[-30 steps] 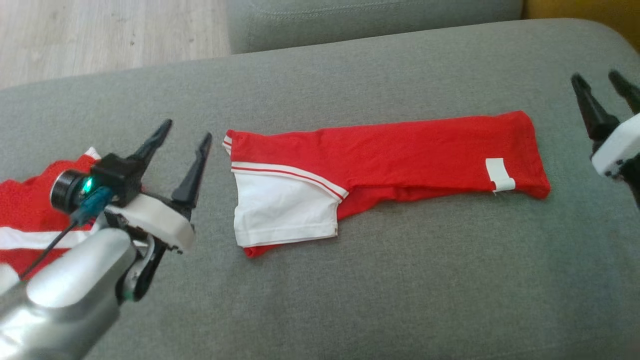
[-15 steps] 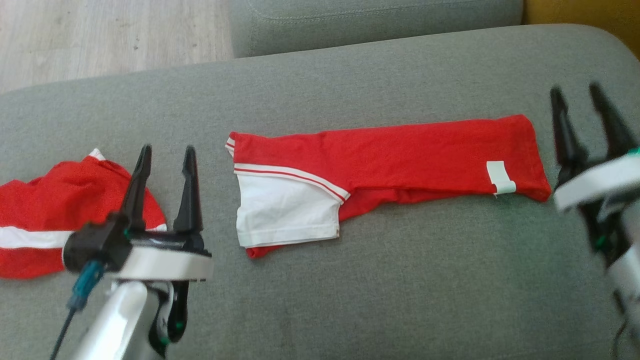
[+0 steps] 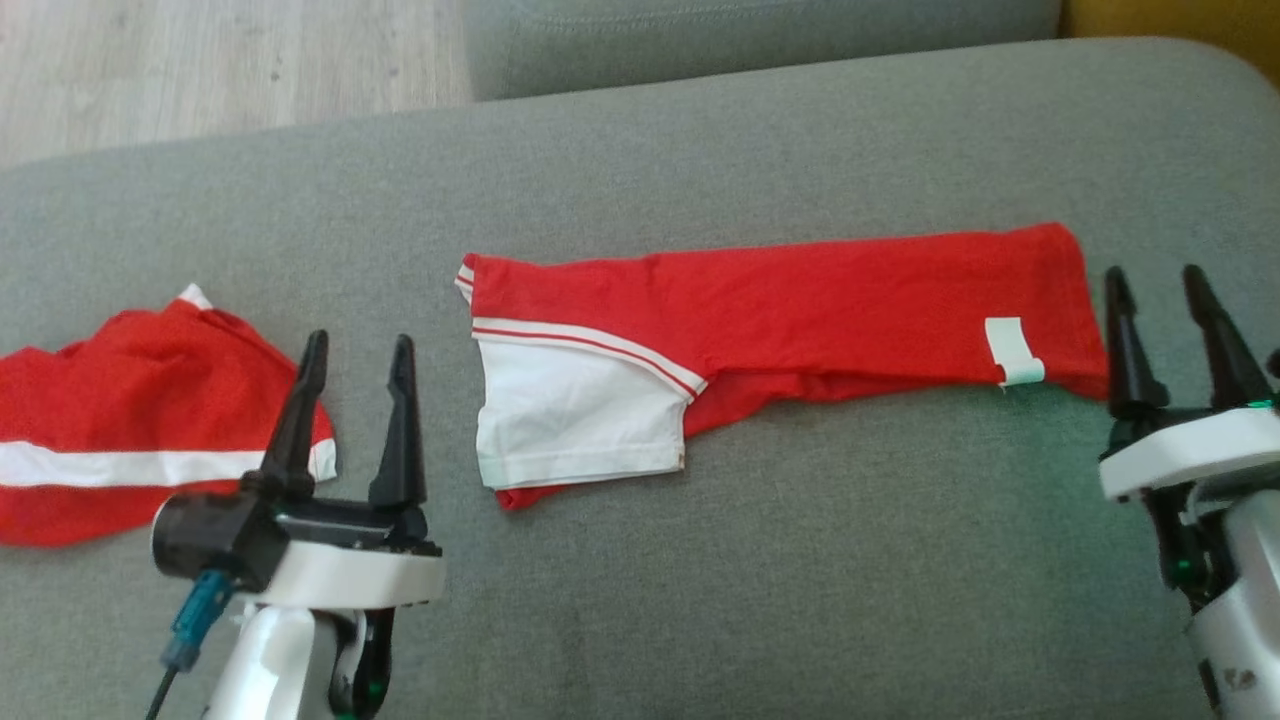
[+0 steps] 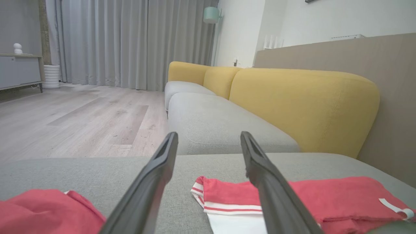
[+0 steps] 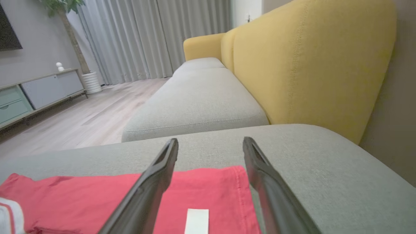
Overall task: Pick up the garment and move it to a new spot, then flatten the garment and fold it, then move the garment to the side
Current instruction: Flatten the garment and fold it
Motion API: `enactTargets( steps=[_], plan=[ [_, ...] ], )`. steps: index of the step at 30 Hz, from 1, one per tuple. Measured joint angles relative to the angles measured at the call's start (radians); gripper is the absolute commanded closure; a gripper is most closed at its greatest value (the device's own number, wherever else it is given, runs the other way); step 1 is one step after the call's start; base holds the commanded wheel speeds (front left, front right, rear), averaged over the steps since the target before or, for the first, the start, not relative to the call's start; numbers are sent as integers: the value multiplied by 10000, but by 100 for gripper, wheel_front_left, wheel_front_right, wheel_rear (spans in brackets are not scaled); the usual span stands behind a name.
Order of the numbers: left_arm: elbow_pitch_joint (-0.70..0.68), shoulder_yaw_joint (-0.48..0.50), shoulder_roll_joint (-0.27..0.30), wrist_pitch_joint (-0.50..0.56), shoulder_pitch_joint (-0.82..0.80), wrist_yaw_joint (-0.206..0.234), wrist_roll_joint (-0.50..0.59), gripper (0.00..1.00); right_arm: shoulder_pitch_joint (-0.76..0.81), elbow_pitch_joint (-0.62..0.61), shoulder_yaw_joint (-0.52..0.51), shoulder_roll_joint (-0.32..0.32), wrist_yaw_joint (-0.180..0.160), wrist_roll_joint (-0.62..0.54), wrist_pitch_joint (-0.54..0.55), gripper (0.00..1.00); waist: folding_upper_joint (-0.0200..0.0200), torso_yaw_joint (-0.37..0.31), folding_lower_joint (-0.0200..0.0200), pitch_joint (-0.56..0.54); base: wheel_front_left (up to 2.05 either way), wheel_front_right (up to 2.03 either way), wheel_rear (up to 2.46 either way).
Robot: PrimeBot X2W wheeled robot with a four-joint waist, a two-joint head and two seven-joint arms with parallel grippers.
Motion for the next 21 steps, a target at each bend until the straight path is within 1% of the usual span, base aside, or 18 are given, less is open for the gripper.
enactTargets(
  steps=[2, 6, 10, 12, 15, 21],
  plan=[
    [50, 44, -109, 0, -68, -109, 173, 0, -157, 514, -314, 71, 0, 4, 144, 0, 0, 27, 0, 128, 0, 0, 0],
    [173, 90, -345, 0, -288, -268, 362, 0, -751, 1684, -911, 109, 0, 27, 805, 0, 0, 147, 1, 406, 0, 0, 0],
    [326, 54, -428, 0, -395, -414, 414, 0, -1449, 2721, -1315, 192, 0, -297, 1275, 0, 0, 317, 2, 735, 0, 0, 0],
    [387, 10, -466, 0, -472, -414, 418, 0, -1762, 3246, -1572, 263, 0, -491, 1478, 0, 0, 413, 1, 900, 0, 0, 0],
    [405, -8, -504, 0, -679, -424, 476, 0, -2180, 4113, -2034, 453, 0, -479, 2029, 0, 0, 560, 2, 1134, 0, 0, 0],
    [405, -12, -577, 0, -860, -426, 500, 0, -2541, 4719, -2249, 706, 0, -453, 2397, 0, 0, 728, 2, 1452, 0, 0, 0]
  ],
)
